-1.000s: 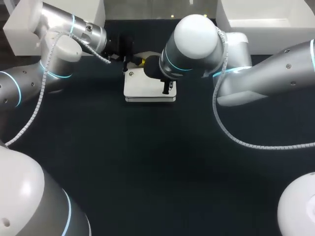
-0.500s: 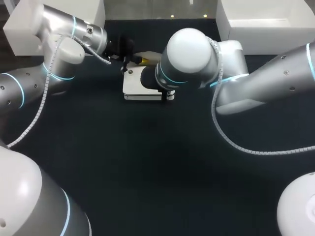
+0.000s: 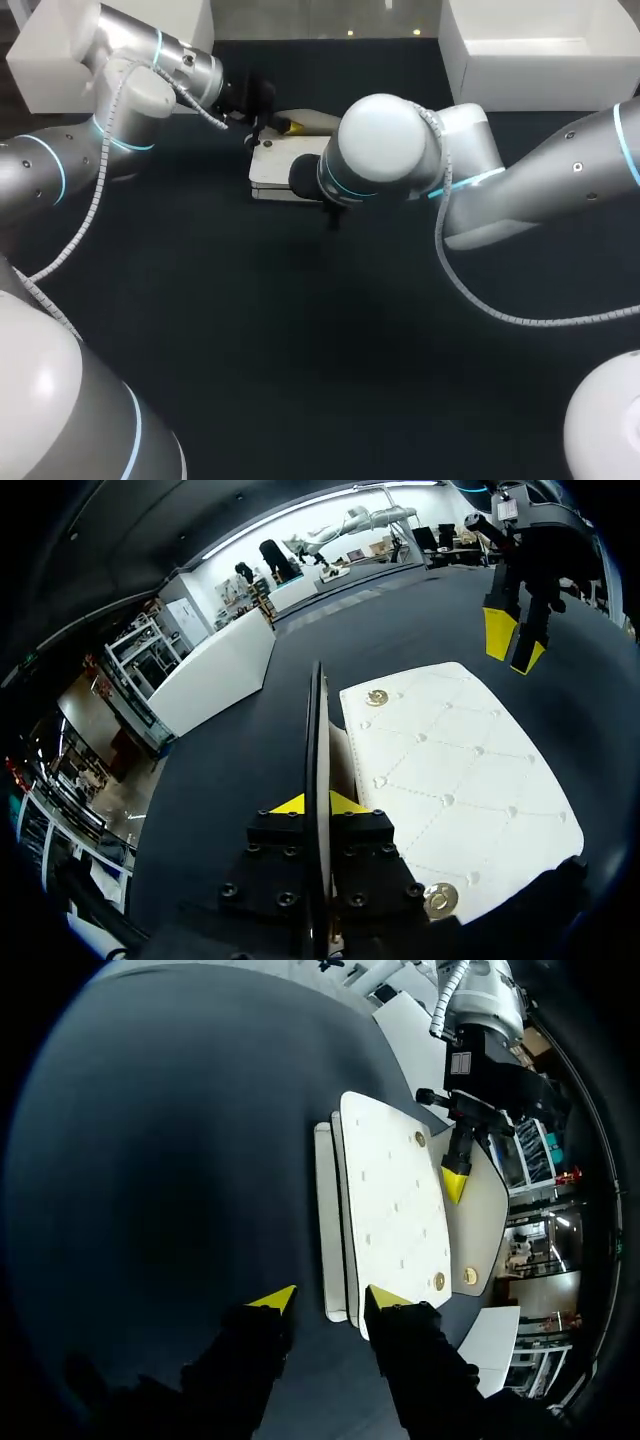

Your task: Pick up the bag, open it, inspect its contents, close it, and place it on the opposite side

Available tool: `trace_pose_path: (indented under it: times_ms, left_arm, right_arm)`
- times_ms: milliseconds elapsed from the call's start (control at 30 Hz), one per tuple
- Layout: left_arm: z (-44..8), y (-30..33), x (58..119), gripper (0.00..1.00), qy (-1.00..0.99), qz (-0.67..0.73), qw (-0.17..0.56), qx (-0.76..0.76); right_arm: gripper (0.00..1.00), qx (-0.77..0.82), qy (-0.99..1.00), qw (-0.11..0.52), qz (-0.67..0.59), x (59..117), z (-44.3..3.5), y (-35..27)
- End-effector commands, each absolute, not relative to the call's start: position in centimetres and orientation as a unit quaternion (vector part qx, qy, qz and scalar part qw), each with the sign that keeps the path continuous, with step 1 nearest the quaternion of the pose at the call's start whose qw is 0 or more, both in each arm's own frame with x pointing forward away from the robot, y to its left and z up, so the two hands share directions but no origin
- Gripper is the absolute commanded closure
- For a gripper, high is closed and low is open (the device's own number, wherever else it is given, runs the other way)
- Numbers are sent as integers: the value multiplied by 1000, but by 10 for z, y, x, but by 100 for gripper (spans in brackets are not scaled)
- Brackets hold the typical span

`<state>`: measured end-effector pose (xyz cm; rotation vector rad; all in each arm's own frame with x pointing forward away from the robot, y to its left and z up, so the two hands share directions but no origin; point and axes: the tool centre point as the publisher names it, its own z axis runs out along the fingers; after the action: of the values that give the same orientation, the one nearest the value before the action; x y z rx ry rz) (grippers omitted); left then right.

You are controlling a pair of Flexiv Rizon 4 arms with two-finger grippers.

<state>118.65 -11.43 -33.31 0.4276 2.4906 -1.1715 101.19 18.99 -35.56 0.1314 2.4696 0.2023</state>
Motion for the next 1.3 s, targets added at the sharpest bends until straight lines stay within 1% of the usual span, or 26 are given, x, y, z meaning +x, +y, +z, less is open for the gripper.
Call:
trace_pose_path:
  times_ms: [33, 367, 600, 667, 933, 1233, 1300]
  left_arm:
    - [-337, -115, 1192, 100, 880, -416, 164, 160]
    - [-342, -118, 1182, 100, 886, -410, 142, 163]
    - [-346, -118, 1179, 100, 891, -404, 132, 161]
    - [-347, -117, 1178, 100, 892, -403, 132, 160]
    - [-349, -114, 1177, 100, 894, -400, 129, 155]
    - [-350, -111, 1173, 100, 895, -400, 127, 152]
    - [-351, -110, 1172, 100, 894, -400, 128, 154]
  right_arm:
    - [58, 50, 939, 334, 72, 1019, -363, 195]
    - [57, 40, 933, 351, 61, 1034, -362, 200]
    - [59, 41, 933, 352, 56, 1042, -365, 198]
    - [61, 42, 934, 351, 55, 1044, -367, 198]
    - [73, 44, 933, 354, 55, 1048, -366, 196]
    - [80, 43, 930, 360, 58, 1050, -363, 197]
    - [86, 43, 930, 361, 58, 1050, -363, 196]
